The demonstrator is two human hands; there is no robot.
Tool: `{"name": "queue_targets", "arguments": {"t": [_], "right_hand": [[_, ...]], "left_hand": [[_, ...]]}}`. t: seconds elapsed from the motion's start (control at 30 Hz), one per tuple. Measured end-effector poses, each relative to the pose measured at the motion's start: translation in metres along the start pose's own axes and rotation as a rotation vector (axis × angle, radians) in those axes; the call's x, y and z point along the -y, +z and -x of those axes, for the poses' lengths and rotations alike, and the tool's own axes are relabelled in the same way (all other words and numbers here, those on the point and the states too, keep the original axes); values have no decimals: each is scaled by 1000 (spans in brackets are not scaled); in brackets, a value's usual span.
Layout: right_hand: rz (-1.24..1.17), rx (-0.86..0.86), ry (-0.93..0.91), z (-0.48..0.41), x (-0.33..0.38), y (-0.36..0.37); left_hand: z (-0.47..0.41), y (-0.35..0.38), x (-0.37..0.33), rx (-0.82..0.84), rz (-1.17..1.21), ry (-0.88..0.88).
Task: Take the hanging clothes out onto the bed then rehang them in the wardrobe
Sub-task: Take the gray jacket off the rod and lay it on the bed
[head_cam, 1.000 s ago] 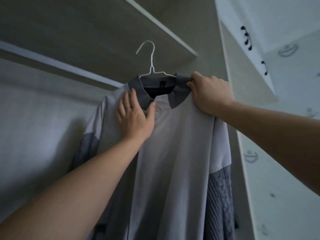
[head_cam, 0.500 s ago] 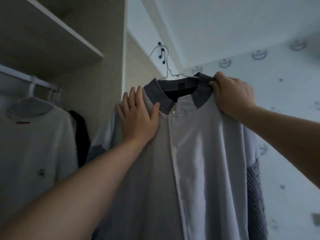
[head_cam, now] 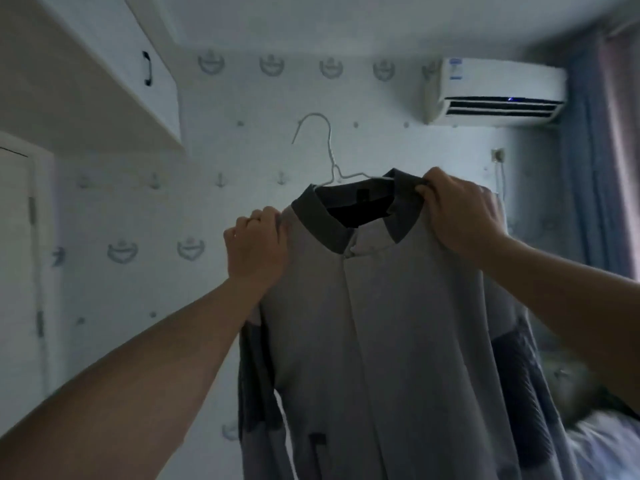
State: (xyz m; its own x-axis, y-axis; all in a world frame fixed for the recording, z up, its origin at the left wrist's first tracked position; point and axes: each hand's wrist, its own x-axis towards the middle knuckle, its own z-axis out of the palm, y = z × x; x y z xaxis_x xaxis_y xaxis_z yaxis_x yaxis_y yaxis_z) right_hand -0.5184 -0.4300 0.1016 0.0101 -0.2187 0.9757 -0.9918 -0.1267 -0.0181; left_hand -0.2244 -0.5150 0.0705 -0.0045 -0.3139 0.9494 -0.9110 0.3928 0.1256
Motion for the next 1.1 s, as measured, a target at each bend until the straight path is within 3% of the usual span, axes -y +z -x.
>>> {"name": "queue_targets", "arguments": {"t": [0.27, 0.6, 0.87, 1.1], "right_hand": [[222, 135, 103, 98, -93, 27], [224, 378, 540, 239, -125, 91], [162, 533, 823, 317, -134, 149], [168, 611, 963, 357, -183, 194]], "left_hand": [[54, 161, -50, 273, 306, 69], [154, 330, -47, 570, 637, 177], [208, 431, -40, 733, 630, 279], [228, 522, -72, 752, 615, 363]]}}
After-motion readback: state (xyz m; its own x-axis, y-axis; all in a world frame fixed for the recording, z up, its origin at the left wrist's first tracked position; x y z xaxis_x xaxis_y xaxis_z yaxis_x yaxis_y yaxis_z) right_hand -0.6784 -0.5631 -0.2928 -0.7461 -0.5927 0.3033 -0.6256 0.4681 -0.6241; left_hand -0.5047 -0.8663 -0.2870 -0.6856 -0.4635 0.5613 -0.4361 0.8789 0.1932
